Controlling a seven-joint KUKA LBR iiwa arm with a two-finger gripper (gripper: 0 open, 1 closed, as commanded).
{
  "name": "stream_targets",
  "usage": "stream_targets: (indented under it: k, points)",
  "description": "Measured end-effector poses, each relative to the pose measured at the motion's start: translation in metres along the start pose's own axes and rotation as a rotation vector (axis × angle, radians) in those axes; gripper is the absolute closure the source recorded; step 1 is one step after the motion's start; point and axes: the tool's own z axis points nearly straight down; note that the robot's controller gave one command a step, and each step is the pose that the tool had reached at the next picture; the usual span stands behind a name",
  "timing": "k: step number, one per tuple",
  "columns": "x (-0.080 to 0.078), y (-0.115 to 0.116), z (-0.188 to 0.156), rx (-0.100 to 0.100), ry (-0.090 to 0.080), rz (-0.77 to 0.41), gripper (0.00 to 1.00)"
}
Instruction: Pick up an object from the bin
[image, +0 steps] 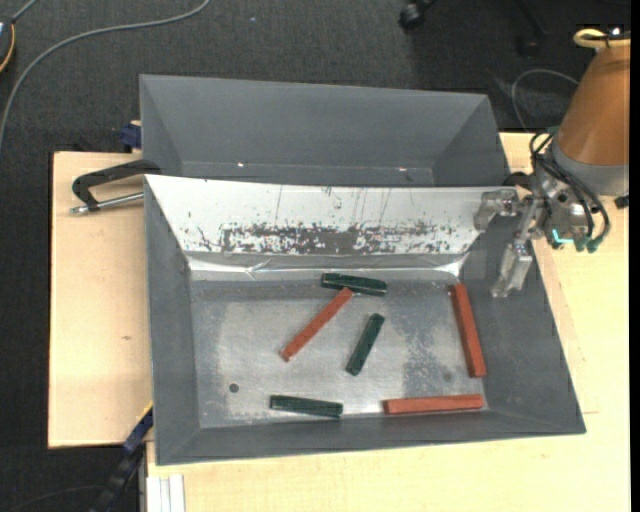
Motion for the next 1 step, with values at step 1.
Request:
stream_targets:
  k: [1]
  points:
    - [0.0092,0.056,0.055,-0.002,-0.003,-0.167,0.0]
